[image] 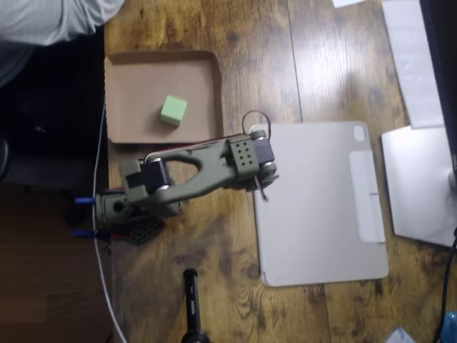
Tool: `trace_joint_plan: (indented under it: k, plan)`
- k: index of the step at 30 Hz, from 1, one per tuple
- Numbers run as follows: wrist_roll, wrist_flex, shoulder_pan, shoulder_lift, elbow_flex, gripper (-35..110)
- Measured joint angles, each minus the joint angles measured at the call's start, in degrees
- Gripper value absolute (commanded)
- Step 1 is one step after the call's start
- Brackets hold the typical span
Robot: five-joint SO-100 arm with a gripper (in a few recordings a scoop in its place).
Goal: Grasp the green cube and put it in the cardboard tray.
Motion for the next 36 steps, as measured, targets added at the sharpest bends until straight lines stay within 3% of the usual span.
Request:
trace_joint_plan:
  k: [15, 21, 24, 36]
  plan:
    - [-0.7, -3.7, 1.1, -1.0, 3.2, 14]
    - [1.8, -8.3, 3.7, -1.0, 3.3, 6]
    - [3.8, -8.5, 4.4, -1.9, 3.3, 0]
    - [7.6, -4.5, -0.4, -3.0, 5.3, 0]
